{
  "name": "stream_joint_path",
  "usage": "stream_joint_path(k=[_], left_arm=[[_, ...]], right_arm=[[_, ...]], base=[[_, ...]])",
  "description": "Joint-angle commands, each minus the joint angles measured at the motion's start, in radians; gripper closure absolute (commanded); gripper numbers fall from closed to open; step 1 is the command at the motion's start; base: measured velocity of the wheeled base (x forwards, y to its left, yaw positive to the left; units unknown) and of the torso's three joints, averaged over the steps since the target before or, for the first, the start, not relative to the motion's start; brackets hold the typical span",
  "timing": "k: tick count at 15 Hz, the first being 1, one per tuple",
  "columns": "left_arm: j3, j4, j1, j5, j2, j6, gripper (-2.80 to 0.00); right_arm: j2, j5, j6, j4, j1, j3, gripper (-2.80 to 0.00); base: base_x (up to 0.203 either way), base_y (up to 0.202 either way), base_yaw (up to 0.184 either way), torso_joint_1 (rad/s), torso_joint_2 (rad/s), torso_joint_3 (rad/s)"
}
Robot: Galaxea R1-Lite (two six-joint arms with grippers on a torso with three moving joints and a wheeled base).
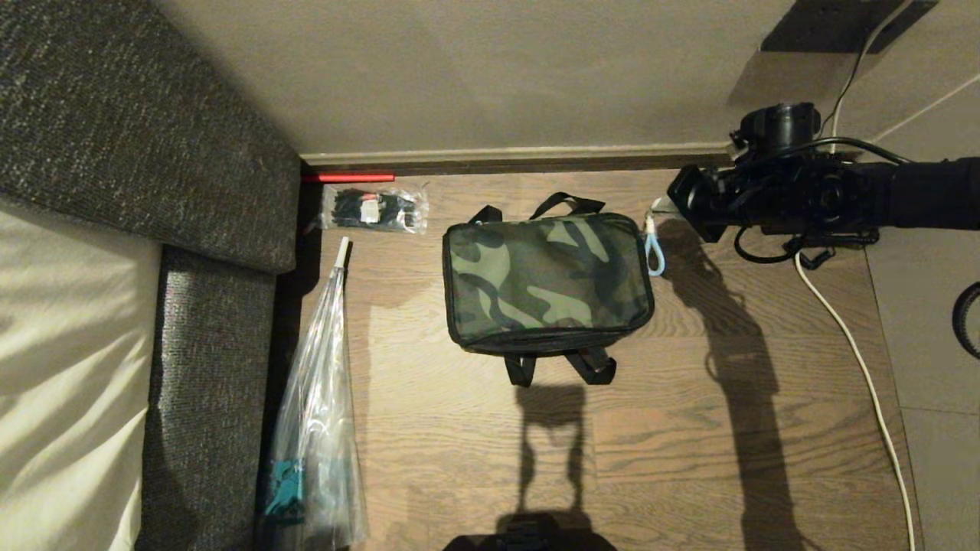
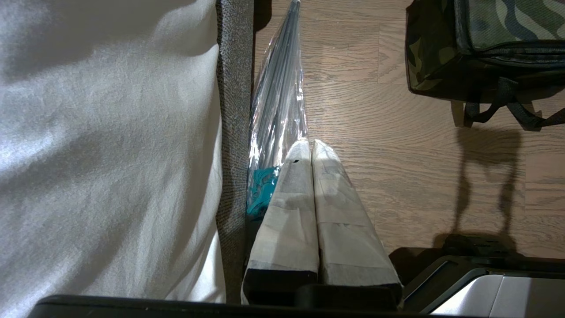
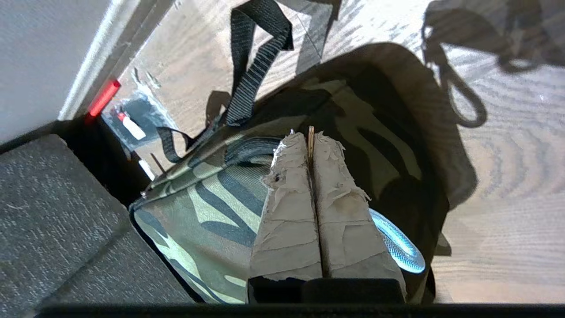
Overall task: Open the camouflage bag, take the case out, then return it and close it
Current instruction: Open the top of the storage box
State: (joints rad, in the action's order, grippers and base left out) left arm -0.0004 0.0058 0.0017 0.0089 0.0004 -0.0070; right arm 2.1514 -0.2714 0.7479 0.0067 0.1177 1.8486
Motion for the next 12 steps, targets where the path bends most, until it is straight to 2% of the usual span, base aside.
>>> stream_joint_path(k=[1, 12], left_arm=[[0.0, 0.0, 0.0, 0.0, -0.002, -0.001, 0.0], [-0.001, 0.0, 0.0, 0.0, -0.002, -0.001, 0.0]], right_arm=[[0.013, -0.003, 0.007, -0.001, 0.0, 0.024, 0.0], [0.03, -0.005, 0.062, -0.013, 0.019, 0.073, 0.0]], base=[[0.0, 0.0, 0.0, 0.0, 0.0, 0.0], [0.0, 0.0, 0.0, 0.0, 0.0, 0.0]])
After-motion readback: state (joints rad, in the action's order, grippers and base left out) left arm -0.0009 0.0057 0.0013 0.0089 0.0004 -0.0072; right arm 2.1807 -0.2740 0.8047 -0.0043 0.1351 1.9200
